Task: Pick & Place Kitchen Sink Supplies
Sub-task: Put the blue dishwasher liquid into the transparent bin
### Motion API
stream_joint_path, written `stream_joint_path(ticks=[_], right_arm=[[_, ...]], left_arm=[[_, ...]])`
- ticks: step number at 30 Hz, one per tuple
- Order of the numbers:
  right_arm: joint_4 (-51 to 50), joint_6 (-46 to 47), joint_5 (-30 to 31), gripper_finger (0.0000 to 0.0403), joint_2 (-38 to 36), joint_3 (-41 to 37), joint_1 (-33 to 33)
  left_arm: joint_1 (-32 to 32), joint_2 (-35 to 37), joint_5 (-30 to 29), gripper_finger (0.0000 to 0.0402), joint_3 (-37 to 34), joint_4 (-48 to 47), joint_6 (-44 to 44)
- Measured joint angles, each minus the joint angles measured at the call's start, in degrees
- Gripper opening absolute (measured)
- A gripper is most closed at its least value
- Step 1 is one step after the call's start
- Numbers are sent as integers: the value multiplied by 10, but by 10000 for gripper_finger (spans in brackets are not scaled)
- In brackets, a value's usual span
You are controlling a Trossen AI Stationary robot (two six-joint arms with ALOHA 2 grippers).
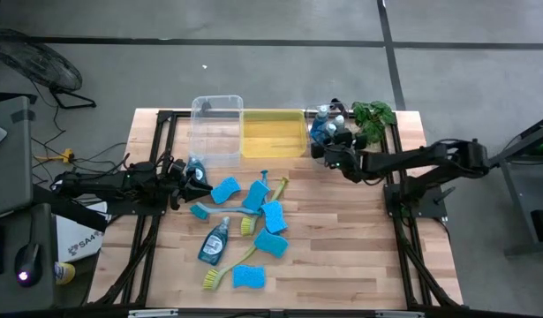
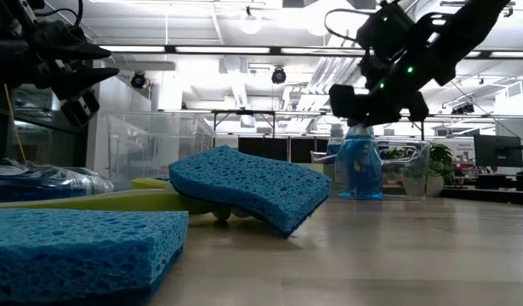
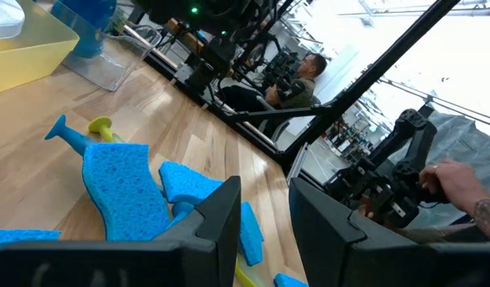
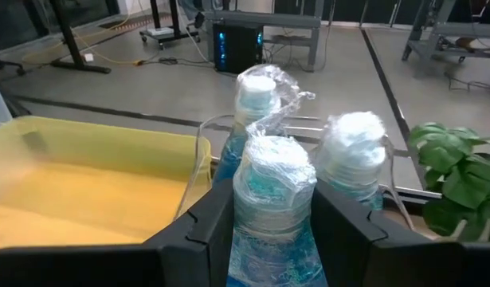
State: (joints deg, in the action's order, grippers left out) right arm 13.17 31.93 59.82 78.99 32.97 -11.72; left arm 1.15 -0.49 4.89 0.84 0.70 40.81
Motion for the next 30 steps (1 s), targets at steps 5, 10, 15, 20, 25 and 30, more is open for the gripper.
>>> stream_joint_path(ticks=[5, 10, 15, 20, 25, 30], right_arm=[[21, -10, 0, 132, 38, 16, -4], [23, -30, -4, 131, 64, 41, -12], [22, -34, -2, 131, 70, 43, -18], [21, -30, 2, 137, 72, 43, -18], [12, -10, -9, 148, 72, 43, -18], [12, -9, -15, 160, 72, 43, -18]], left_arm=[[0, 0, 0, 105, 0, 0, 0], [0, 0, 0, 105, 0, 0, 0], [0, 0, 0, 105, 0, 0, 0], [0, 0, -13, 105, 0, -2, 0], [0, 0, -22, 105, 0, -3, 0], [0, 0, -22, 105, 0, -3, 0]])
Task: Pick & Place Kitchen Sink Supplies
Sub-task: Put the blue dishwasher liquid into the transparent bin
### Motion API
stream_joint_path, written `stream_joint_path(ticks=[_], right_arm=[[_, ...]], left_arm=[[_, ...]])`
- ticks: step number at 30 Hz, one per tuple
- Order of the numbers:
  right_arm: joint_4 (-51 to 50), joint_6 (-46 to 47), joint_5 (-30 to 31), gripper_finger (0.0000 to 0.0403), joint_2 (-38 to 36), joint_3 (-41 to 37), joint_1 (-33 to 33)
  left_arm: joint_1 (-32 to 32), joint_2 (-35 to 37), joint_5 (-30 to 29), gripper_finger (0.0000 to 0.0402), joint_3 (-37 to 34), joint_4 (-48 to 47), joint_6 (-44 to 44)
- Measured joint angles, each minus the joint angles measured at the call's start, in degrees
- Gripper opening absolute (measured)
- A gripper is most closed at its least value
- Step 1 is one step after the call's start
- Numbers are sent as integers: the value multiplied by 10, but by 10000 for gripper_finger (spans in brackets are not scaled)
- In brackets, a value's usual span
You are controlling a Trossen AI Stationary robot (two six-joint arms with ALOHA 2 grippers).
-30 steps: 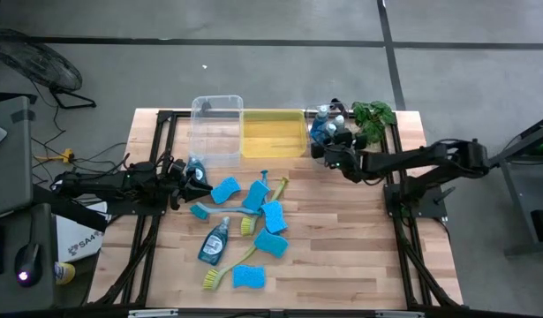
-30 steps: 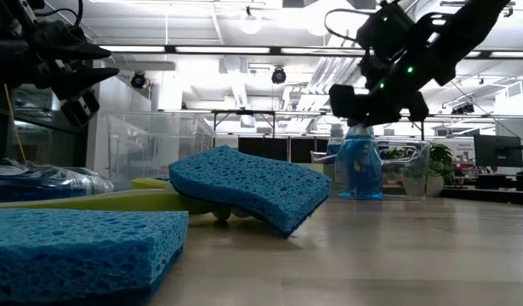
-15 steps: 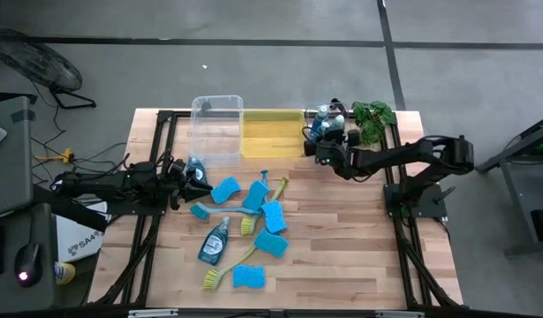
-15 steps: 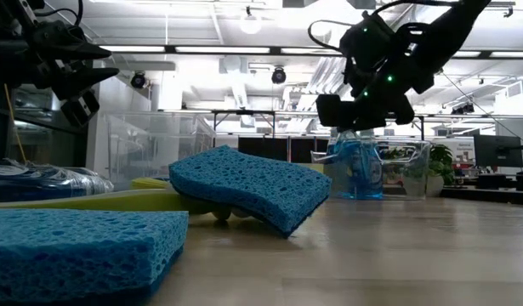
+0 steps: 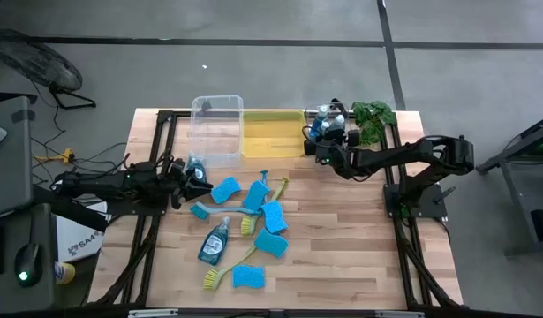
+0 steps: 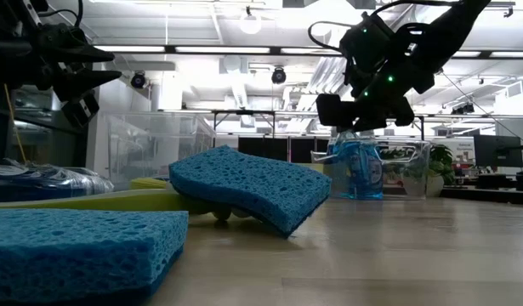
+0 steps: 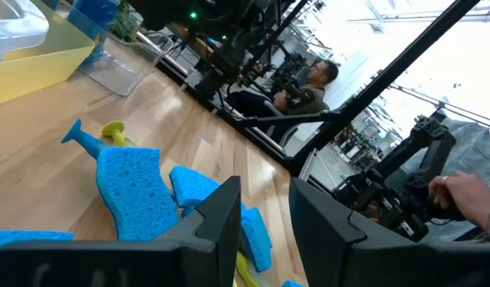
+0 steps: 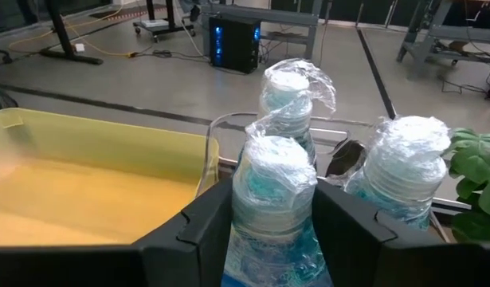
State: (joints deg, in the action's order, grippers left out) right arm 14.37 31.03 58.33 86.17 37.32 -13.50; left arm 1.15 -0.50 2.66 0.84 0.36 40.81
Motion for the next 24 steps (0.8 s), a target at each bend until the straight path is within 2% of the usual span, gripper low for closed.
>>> stream_joint_path(ticks=[8, 15, 24], right_arm=[[-4, -16, -17, 184, 0, 0, 0], [-3, -15, -39, 223, 0, 0, 2], [-31, -15, -41, 255, -33, -1, 20]], left_arm=[[0, 0, 0, 105, 0, 0, 0], [0, 0, 0, 105, 0, 0, 0], [0, 0, 0, 105, 0, 0, 0]])
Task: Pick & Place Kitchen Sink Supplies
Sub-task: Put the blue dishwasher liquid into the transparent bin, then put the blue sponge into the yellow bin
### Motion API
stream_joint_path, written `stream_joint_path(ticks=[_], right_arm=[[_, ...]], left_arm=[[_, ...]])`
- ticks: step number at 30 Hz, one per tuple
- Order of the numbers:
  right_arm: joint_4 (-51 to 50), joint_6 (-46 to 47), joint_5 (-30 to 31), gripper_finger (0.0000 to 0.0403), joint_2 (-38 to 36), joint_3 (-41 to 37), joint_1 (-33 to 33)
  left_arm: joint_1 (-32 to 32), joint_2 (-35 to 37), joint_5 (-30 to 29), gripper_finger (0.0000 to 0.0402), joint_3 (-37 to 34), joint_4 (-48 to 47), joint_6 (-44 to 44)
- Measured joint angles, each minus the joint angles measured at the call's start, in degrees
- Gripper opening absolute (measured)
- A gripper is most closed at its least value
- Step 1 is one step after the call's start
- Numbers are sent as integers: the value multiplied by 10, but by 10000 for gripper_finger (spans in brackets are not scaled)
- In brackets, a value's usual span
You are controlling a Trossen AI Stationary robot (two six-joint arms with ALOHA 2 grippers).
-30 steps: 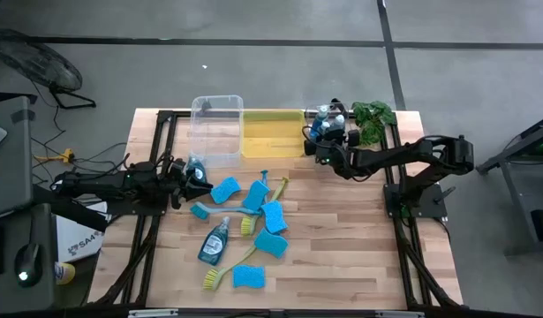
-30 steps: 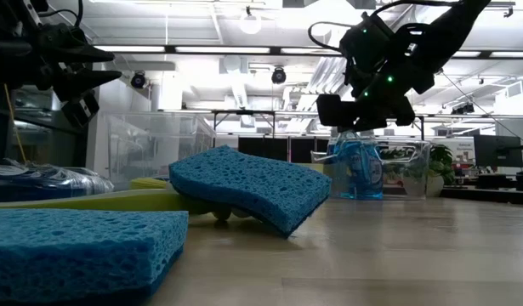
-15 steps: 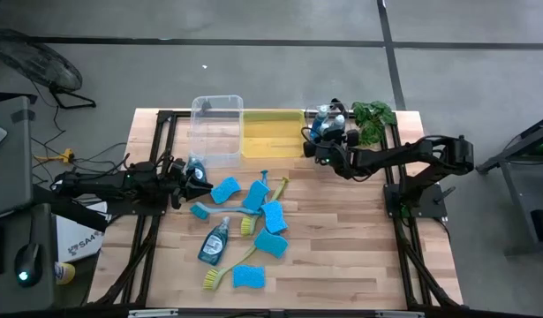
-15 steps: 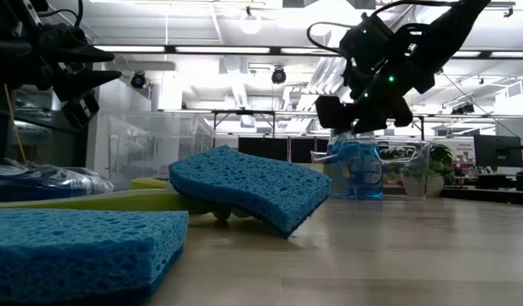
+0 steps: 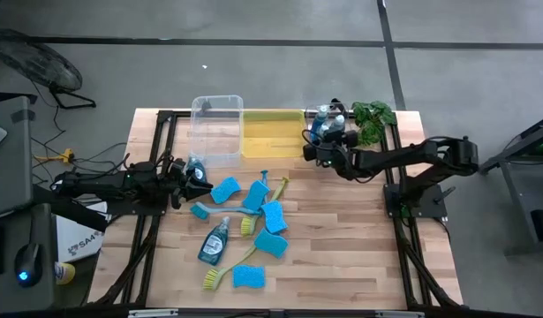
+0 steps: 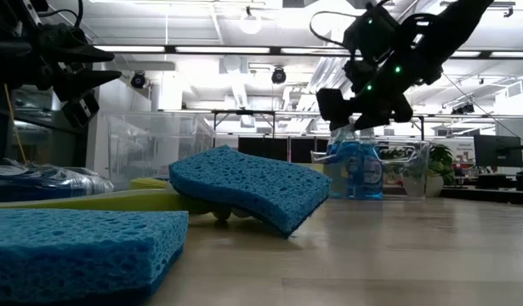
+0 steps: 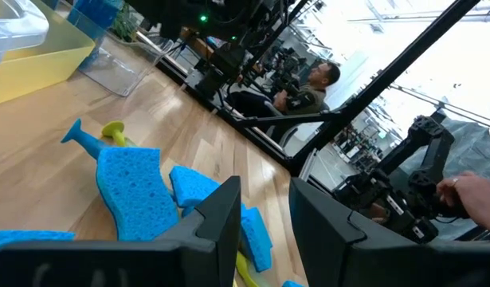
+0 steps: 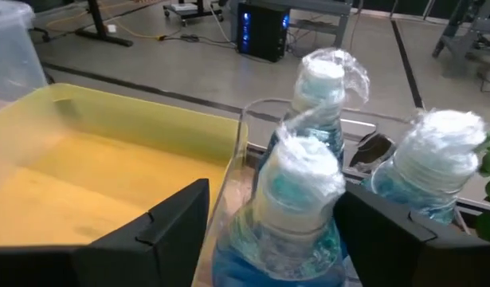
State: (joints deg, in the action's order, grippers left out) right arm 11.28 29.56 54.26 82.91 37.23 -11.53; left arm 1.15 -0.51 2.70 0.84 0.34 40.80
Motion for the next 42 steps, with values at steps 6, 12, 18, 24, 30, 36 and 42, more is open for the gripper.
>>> stream_joint_path(ticks=[6, 12, 18, 24, 30, 36, 42], right_arm=[[-26, 0, -9, 255, -51, 0, 8], [-71, 0, -9, 255, -116, 0, 31], [-137, 0, -41, 255, -179, 0, 66], [-206, 0, -92, 255, -252, 0, 101], [-284, 0, -63, 255, -301, 0, 120], [-296, 20, -94, 255, -296, 0, 125], [-289, 107, -198, 255, -263, 0, 165]], left_arm=[[0, 0, 0, 105, 0, 0, 0], [0, 0, 0, 105, 0, 0, 0], [0, 0, 0, 105, 0, 0, 0], [0, 0, 0, 105, 0, 0, 0], [0, 0, 0, 105, 0, 0, 0], [0, 0, 0, 105, 0, 0, 0], [0, 0, 0, 105, 0, 0, 0]])
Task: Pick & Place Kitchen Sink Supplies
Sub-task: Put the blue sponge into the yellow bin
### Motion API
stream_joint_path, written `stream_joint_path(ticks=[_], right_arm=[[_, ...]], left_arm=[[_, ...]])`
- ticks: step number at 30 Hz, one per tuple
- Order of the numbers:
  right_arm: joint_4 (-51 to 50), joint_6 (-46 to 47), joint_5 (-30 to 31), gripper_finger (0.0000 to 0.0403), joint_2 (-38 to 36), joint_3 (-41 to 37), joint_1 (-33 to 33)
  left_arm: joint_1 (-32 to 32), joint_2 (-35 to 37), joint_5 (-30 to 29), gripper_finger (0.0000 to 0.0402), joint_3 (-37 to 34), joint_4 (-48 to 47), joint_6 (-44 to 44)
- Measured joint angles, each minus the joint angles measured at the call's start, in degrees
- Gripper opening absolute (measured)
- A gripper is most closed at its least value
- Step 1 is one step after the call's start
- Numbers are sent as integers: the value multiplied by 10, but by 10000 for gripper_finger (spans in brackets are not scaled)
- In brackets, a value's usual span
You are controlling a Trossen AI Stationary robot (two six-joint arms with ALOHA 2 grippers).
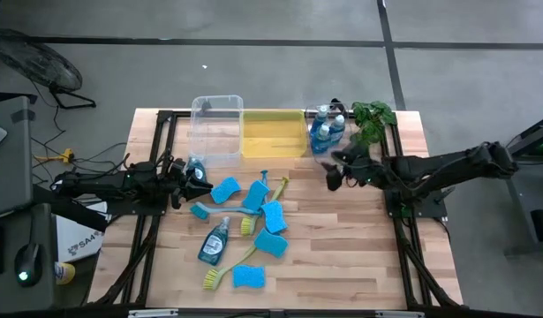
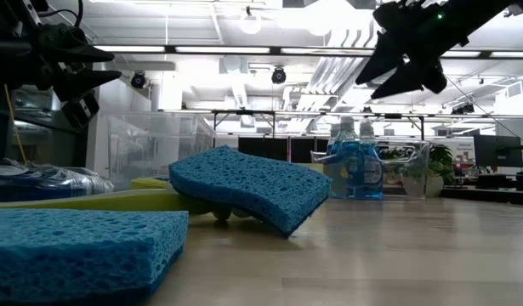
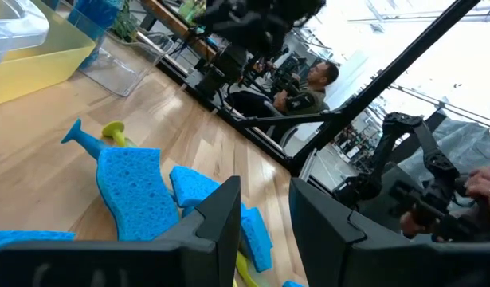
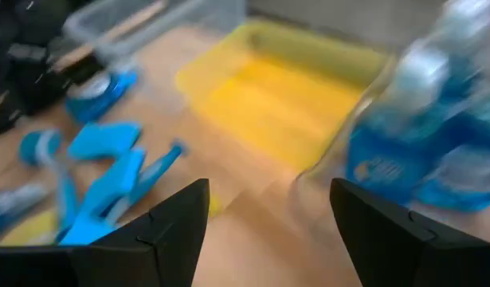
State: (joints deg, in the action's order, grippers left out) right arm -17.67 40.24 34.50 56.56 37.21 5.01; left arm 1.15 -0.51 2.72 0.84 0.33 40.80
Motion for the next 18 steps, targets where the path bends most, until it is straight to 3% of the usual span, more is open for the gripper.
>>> stream_joint_path(ticks=[8, 18], right_arm=[[60, 117, -78, 255, 88, 0, 41], [137, 285, -130, 255, 229, 29, 70]], left_arm=[[0, 0, 0, 105, 0, 0, 0], [0, 0, 0, 105, 0, 0, 0]])
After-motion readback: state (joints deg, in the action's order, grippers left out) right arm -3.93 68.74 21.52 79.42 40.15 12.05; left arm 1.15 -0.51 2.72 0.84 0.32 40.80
